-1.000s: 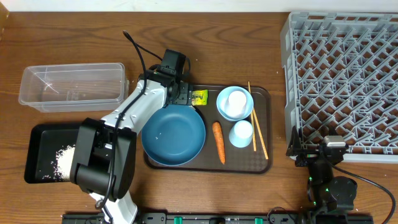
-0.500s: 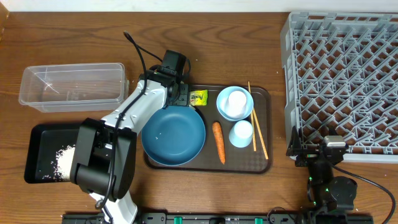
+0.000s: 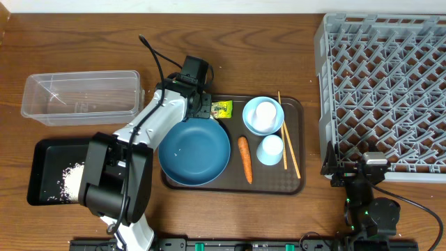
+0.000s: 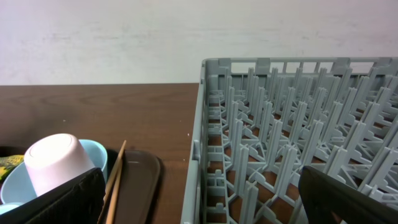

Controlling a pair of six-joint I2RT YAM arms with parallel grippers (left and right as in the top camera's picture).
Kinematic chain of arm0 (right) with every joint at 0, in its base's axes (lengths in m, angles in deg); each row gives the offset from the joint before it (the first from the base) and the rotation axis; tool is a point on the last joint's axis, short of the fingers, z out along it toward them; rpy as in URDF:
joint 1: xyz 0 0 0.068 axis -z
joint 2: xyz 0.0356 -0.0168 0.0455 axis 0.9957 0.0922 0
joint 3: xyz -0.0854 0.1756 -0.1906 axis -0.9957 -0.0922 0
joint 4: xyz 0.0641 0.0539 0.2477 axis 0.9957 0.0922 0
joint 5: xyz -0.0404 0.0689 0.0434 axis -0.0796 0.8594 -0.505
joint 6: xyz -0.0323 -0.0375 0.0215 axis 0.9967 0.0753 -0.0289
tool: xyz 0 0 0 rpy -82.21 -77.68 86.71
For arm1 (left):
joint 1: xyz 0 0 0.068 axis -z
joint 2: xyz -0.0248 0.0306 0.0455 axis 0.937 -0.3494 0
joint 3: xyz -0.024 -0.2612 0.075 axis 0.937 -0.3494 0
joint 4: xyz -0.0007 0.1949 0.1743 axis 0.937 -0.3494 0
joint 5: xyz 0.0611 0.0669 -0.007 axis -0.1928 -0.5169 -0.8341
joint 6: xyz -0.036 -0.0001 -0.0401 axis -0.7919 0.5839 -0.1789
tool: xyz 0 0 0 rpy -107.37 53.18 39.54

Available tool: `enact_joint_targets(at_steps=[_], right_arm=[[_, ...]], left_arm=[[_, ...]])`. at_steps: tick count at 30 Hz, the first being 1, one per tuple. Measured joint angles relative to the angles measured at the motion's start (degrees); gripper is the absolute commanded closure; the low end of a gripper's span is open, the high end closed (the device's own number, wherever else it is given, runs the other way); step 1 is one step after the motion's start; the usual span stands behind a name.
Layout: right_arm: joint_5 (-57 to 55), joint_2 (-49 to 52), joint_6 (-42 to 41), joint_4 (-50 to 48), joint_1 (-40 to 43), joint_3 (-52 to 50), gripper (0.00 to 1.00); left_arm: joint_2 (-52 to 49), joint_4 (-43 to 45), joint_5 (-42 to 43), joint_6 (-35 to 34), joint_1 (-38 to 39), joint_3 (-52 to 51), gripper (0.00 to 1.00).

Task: Sort waste into correct bins and load items into the dishwasher rack
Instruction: 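Move the left gripper to the foil Pandan wrapper and pinch it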

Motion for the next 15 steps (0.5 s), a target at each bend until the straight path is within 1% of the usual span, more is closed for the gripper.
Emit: enact_joint_targets(at_steps=[4, 13, 15], right_arm=[[0.0, 0.0, 0.0, 0.0, 0.0, 0.0, 0.01], [0.0, 0.0, 0.0, 0.02, 0.0, 0.0, 0.01], [0.0, 0.0, 0.02, 0.0, 0.0, 0.0, 0.01]], left_arm=[[0.0, 0.2, -0.02, 0.0, 0.0, 0.0, 0.62], [0.0, 2.8, -0.04, 0.22, 0.0, -0.02, 0.63], [0.0, 3.15, -0.04, 0.24, 0.0, -0.02, 0.66]])
